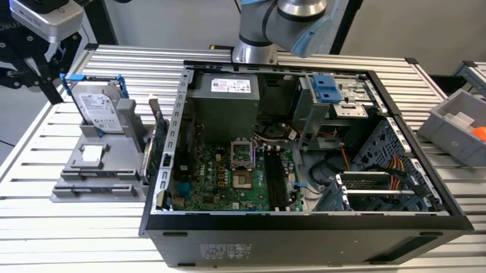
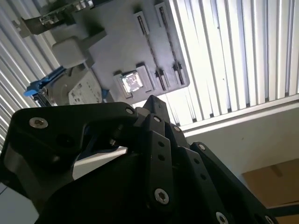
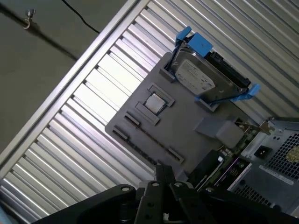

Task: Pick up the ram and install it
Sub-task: 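Pick up the ram and move it above insertion slot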

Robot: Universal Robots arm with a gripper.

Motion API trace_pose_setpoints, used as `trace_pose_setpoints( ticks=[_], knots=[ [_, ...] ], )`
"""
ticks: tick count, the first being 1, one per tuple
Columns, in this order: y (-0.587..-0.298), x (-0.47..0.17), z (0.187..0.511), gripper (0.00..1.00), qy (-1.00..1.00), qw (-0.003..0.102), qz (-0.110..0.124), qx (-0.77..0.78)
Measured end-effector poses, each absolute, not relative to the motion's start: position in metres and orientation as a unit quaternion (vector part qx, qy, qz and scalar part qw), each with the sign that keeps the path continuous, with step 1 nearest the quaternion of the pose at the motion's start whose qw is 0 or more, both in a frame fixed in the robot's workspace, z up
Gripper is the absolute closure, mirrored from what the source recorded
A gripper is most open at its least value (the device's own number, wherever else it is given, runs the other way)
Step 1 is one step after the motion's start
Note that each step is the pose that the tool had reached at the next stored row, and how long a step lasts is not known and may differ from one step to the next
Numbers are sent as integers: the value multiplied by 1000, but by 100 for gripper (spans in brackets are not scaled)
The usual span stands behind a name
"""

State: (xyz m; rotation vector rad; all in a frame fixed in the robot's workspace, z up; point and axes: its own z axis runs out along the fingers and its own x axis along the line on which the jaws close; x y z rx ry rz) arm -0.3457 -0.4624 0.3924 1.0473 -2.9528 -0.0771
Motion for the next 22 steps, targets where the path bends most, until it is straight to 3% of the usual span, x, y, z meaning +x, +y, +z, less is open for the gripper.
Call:
trace_pose_setpoints(
  ticks=[11, 22],
  knots=[
    [-462, -346, 392, 100, -925, 4, -24, 379],
    [-462, -346, 392, 100, -890, -2, -20, 456]
  ],
)
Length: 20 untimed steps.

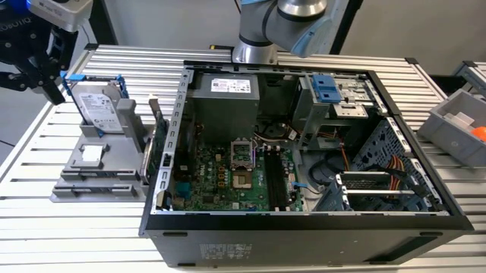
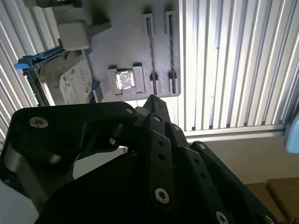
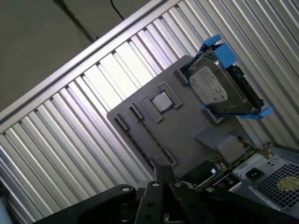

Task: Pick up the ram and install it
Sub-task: 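Pick up the ram and move it above insertion slot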

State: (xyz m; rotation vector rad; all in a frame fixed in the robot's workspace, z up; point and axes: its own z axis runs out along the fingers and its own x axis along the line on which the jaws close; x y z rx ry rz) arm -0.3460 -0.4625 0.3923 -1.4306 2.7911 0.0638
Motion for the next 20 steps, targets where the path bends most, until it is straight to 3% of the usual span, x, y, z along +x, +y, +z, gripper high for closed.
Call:
trace_pose_setpoints(
  ticks=[20],
  knots=[
    [-462, -346, 392, 100, 792, 1, 19, -610]
  ],
)
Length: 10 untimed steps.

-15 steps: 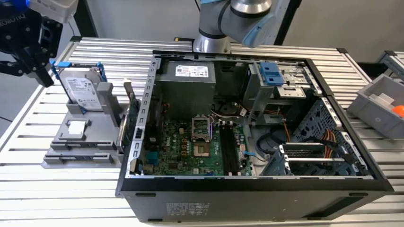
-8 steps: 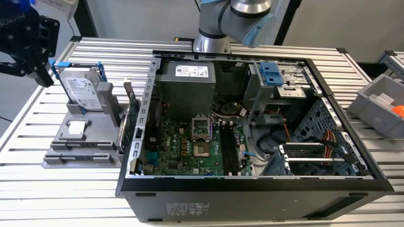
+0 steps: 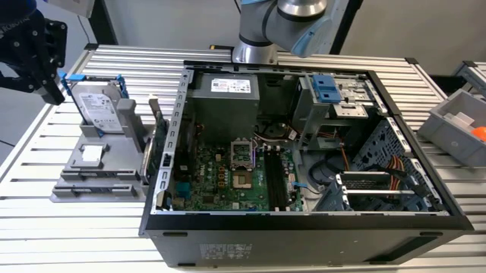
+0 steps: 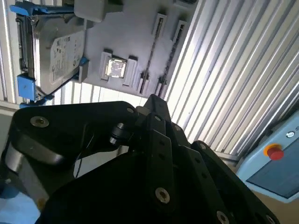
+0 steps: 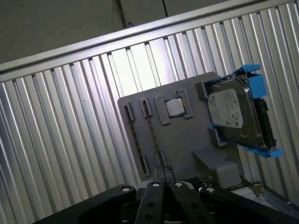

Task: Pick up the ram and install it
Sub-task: 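Pick up the ram and move it above insertion slot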

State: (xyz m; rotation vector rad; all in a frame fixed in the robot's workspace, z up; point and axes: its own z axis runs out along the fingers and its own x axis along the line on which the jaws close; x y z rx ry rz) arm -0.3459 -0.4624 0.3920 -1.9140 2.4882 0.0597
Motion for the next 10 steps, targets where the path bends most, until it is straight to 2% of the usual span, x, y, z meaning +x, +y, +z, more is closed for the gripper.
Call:
trace_pose_setpoints(
  ticks=[10],
  knots=[
    [-462, -346, 391, 100, 734, 0, 19, -679]
  ],
)
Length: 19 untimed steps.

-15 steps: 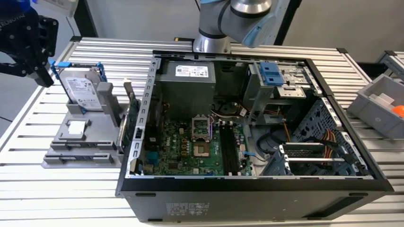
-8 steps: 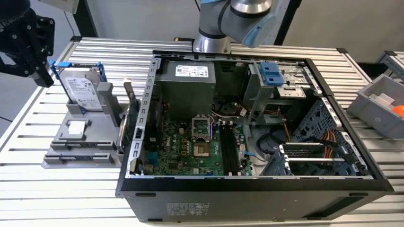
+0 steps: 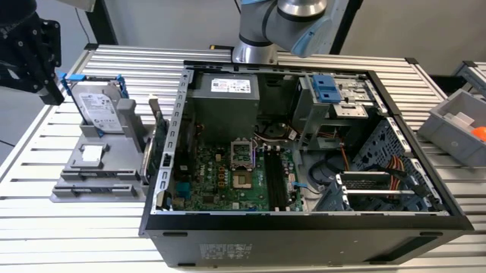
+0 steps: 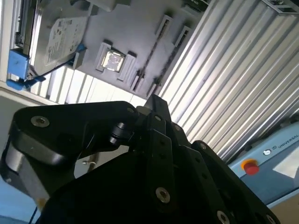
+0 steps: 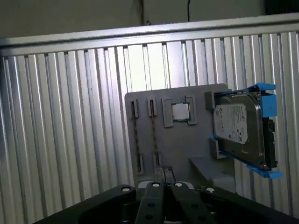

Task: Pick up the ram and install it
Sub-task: 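Pick up the ram and move it above insertion slot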

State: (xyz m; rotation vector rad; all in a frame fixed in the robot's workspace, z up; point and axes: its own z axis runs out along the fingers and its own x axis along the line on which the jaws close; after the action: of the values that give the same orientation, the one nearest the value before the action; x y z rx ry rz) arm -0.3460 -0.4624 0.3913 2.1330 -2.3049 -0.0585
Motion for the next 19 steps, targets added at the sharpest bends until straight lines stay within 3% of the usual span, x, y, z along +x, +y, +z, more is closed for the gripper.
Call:
trace_pose_setpoints(
  ticks=[19],
  knots=[
    [-463, -346, 391, 100, -667, 2, -18, 745]
  ],
)
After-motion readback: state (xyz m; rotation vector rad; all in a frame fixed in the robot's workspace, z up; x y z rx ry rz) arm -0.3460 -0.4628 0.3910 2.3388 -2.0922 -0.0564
